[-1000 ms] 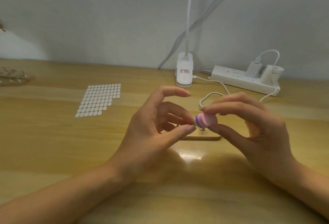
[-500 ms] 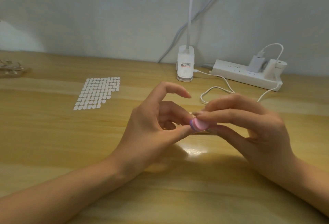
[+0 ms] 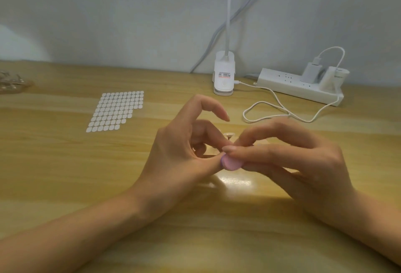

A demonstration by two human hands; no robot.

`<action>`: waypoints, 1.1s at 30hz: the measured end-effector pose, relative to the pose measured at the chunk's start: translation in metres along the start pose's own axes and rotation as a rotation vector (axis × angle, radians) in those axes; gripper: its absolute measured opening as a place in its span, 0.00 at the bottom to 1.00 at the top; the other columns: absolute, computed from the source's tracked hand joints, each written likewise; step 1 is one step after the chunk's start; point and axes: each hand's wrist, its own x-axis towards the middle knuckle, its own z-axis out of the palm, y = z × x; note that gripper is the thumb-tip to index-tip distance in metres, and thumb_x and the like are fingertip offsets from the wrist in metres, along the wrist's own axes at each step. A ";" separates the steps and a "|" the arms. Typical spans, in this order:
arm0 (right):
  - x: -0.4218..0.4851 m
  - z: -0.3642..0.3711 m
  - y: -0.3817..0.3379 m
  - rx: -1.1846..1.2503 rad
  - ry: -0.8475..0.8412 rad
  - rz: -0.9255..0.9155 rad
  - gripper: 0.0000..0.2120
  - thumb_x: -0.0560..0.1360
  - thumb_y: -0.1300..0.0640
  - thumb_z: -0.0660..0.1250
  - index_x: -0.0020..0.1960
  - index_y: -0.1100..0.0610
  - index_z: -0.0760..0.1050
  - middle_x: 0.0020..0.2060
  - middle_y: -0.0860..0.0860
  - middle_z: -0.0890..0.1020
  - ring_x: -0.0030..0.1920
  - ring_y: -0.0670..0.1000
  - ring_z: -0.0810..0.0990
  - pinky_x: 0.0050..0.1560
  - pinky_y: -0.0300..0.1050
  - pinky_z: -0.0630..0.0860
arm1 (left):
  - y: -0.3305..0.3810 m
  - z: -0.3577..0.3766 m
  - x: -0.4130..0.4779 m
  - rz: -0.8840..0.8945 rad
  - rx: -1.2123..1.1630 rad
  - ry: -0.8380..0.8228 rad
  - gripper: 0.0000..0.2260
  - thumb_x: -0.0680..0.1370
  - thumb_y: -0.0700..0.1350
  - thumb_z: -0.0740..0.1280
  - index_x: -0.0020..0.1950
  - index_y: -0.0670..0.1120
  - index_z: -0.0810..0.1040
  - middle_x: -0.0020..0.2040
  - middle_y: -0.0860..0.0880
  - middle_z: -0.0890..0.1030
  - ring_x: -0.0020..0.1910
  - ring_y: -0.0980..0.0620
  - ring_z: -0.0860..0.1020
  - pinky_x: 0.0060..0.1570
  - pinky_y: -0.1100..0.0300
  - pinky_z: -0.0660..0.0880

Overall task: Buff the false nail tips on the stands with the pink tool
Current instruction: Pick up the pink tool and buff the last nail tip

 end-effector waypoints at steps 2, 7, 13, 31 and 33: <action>0.002 -0.003 0.003 0.011 0.029 0.042 0.09 0.77 0.61 0.70 0.57 0.56 0.81 0.49 0.51 0.82 0.49 0.51 0.83 0.50 0.44 0.78 | -0.001 -0.001 0.000 -0.001 0.010 0.003 0.18 0.70 0.44 0.78 0.54 0.53 0.74 0.37 0.49 0.84 0.32 0.48 0.78 0.30 0.55 0.69; 0.001 -0.002 0.001 0.024 0.022 0.031 0.09 0.76 0.61 0.72 0.56 0.57 0.81 0.49 0.51 0.82 0.49 0.51 0.83 0.49 0.45 0.78 | 0.000 -0.002 -0.001 0.021 0.015 -0.007 0.17 0.71 0.44 0.78 0.54 0.53 0.74 0.37 0.51 0.84 0.32 0.45 0.77 0.30 0.52 0.69; 0.001 -0.003 0.001 0.033 0.027 0.061 0.09 0.76 0.62 0.71 0.56 0.58 0.82 0.48 0.53 0.82 0.49 0.52 0.82 0.50 0.46 0.78 | 0.002 -0.001 -0.001 0.040 0.033 -0.004 0.17 0.71 0.45 0.78 0.55 0.51 0.74 0.36 0.50 0.85 0.34 0.54 0.80 0.31 0.52 0.70; 0.003 -0.002 0.007 0.147 0.024 0.127 0.10 0.77 0.63 0.68 0.57 0.56 0.81 0.49 0.53 0.82 0.51 0.51 0.82 0.50 0.47 0.79 | 0.002 0.001 -0.001 0.043 0.067 0.000 0.18 0.71 0.40 0.78 0.56 0.50 0.74 0.37 0.51 0.85 0.36 0.53 0.82 0.32 0.55 0.70; 0.003 -0.003 0.007 0.148 0.033 0.136 0.11 0.77 0.64 0.69 0.57 0.56 0.80 0.49 0.53 0.82 0.51 0.52 0.82 0.49 0.48 0.79 | 0.002 0.001 -0.001 0.039 0.061 0.006 0.18 0.71 0.41 0.78 0.55 0.51 0.74 0.37 0.51 0.85 0.35 0.49 0.81 0.32 0.53 0.70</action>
